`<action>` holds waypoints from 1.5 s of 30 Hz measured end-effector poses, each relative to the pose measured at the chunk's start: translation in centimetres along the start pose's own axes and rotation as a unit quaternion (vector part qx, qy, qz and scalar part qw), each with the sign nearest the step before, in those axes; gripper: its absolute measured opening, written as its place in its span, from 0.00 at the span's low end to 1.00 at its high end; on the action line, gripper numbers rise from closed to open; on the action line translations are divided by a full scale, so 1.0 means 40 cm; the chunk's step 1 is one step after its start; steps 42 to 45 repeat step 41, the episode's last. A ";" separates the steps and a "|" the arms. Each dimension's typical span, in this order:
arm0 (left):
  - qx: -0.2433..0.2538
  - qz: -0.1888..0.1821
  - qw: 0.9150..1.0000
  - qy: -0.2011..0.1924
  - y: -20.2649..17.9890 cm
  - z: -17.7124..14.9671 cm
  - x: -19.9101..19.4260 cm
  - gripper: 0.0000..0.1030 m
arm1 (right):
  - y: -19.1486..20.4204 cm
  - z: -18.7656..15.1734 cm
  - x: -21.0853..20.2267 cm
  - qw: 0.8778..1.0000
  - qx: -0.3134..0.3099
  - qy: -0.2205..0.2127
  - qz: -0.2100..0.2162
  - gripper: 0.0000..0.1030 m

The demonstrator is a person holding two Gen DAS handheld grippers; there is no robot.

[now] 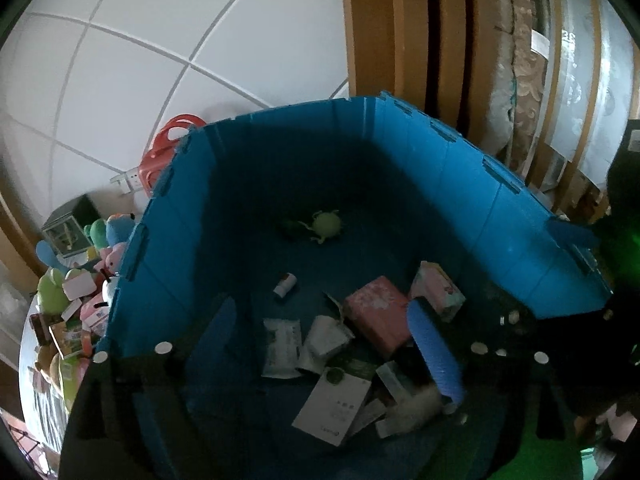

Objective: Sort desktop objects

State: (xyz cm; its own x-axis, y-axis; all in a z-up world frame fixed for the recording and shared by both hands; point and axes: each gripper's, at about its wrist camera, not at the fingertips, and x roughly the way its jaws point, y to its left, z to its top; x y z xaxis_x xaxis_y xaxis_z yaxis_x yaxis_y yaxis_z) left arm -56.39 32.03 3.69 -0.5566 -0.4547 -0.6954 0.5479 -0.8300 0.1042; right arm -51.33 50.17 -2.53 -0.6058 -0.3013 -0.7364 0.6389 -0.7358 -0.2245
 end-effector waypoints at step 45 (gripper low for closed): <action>-0.035 -0.008 0.995 -0.091 0.298 -0.183 -0.280 0.88 | 0.202 -0.048 -0.300 0.993 0.112 -0.033 0.024 1.00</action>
